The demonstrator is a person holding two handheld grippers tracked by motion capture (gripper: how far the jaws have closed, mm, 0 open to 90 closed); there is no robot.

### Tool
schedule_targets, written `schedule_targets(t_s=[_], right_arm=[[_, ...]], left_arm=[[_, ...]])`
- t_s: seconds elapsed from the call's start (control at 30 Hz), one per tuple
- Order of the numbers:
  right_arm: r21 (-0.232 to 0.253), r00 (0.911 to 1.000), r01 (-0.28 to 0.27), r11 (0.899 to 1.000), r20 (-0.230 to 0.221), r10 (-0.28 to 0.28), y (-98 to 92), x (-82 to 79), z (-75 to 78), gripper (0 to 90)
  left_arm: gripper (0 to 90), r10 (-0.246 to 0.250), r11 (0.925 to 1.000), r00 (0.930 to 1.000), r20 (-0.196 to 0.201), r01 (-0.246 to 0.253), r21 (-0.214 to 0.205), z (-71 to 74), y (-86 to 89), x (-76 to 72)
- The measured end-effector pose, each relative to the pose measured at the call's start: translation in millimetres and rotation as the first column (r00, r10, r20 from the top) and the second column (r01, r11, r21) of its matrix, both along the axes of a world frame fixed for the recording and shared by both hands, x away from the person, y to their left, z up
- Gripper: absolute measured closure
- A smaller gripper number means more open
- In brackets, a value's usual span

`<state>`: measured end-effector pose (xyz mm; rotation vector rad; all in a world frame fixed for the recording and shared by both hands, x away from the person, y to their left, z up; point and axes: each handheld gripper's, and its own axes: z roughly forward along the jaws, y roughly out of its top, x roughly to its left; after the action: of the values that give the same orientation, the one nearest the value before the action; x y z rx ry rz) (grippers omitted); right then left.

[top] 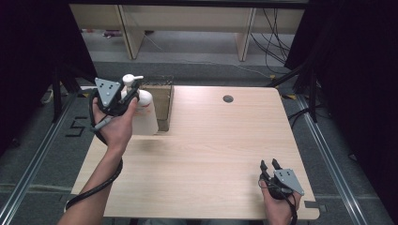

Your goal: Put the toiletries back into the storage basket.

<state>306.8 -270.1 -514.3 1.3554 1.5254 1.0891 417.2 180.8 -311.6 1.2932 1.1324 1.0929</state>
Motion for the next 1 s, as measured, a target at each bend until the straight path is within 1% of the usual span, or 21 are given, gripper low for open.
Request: schedule_targets(t_s=[0.03, 0.07, 0.3, 0.5, 0.53, 0.8, 0.87, 0.9, 0.93, 0.97, 1.0], right_arm=[[0.005, 1.0, -0.005, 1.0, 0.001, 0.005, 0.1, 0.1, 0.0, 55.9], [-0.006, 1.0, 0.005, 1.0, -0.002, -0.005, -0.4, -0.3, 0.3, 55.9], [-0.003, 1.0, 0.005, 1.0, -0.004, -0.005, -0.1, -0.4, 0.3, 55.7], [0.0, 1.0, 0.005, 1.0, -0.005, -0.005, 0.0, -0.3, 0.2, 55.6], [0.003, 1.0, -0.007, 1.0, 0.0, 0.007, -0.3, 0.4, -0.2, 55.5], [0.002, 1.0, -0.007, 1.0, 0.0, 0.007, -0.1, 0.7, -0.2, 55.4], [-0.016, 1.0, 0.001, 1.0, 0.004, -0.001, -0.9, 0.5, 0.1, 55.4], [-0.005, 1.0, -0.009, 1.0, 0.002, 0.009, -0.7, 1.0, -0.2, 55.3], [-0.025, 1.0, -0.001, 1.0, 0.005, 0.001, -1.4, 0.6, 0.2, 55.3], [-0.018, 1.0, 0.003, 1.0, 0.004, -0.003, -0.8, 0.5, 0.1, 55.3], [-0.008, 1.0, -0.008, 1.0, 0.002, 0.008, -0.6, 1.0, -0.2, 55.2]], left_arm=[[59.4, 0.001, 1.0, 1.0, 0.0, -0.001, 0.001, 0.7, 0.2, 0.3], [59.4, 0.002, 1.0, 1.0, 0.0, -0.002, 0.002, 1.2, 0.4, 0.5], [59.4, 0.005, 1.0, 1.0, 0.005, -0.005, -0.001, 3.9, 1.0, 2.8], [59.5, 0.009, 0.9999, 1.0, 0.003, -0.009, 0.005, 5.9, 1.6, 5.5], [59.4, 0.009, 1.0, 1.0, 0.003, -0.009, 0.005, 6.2, 1.8, 6.2], [59.4, 0.016, 0.9999, 0.9999, 0.004, -0.016, 0.002, 8.4, 2.6, 9.1], [59.4, 0.016, 0.9999, 0.9999, 0.002, -0.016, 0.005, 9.1, 3.1, 9.7], [59.5, 0.015, 0.9999, 0.9999, 0.003, -0.015, 0.005, 9.3, 3.1, 10.1], [59.4, 0.014, 0.9999, 0.9999, 0.003, -0.014, 0.003, 9.5, 3.0, 10.6], [59.4, 0.014, 0.9999, 0.9999, 0.001, -0.014, 0.002, 9.8, 3.0, 10.8], [59.4, 0.014, 0.9999, 0.9999, 0.002, -0.014, 0.002, 9.9, 3.2, 11.2]])
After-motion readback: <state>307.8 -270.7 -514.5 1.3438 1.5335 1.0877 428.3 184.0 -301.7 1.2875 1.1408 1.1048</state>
